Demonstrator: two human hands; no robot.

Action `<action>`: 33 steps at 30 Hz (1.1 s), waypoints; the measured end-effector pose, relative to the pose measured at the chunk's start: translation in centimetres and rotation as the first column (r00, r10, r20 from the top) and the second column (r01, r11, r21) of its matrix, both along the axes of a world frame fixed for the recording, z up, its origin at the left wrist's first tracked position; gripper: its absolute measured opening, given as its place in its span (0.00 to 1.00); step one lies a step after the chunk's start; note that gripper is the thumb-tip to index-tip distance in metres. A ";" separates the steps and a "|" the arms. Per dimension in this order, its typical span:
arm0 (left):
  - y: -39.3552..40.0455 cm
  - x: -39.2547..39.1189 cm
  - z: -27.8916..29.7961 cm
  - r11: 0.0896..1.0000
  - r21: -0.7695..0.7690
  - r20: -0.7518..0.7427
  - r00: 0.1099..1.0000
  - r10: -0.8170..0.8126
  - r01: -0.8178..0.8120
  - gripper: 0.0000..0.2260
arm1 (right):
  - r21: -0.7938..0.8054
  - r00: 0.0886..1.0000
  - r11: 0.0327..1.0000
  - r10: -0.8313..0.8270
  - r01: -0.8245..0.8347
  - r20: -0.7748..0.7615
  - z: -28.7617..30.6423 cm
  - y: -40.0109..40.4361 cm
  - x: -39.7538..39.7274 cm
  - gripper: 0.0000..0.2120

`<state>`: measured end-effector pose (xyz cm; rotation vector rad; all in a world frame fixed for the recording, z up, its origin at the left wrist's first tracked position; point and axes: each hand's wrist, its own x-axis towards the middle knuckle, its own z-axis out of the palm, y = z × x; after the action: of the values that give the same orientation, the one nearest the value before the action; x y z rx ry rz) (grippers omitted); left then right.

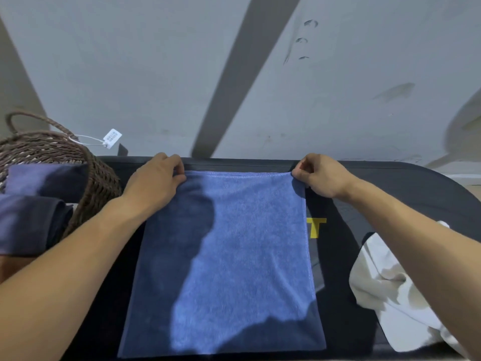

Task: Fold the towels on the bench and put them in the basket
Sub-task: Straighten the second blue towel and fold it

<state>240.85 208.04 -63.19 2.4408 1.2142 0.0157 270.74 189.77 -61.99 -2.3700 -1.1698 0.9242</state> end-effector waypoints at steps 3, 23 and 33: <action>1.1 0.0 -0.3 0.998 -0.034 -0.031 0.998 0.048 -0.049 0.09 | -0.017 0.995 0.999 0.036 -0.035 0.091 -0.4 0.3 -0.4 0.09; 1.8 -0.7 1.5 0.987 -0.086 -0.173 0.977 0.121 -0.137 0.11 | -0.174 0.982 0.983 0.083 -0.053 0.168 1.2 -0.1 -1.5 0.11; 3.0 -0.9 2.2 0.965 -0.124 0.021 0.972 0.236 -0.231 0.09 | 0.217 0.764 0.818 -0.355 0.533 -0.539 -0.2 0.2 -1.5 0.09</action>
<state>239.92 211.08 -60.98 2.1736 1.4371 0.0521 269.25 190.00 -62.22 -1.8416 -0.4761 0.9436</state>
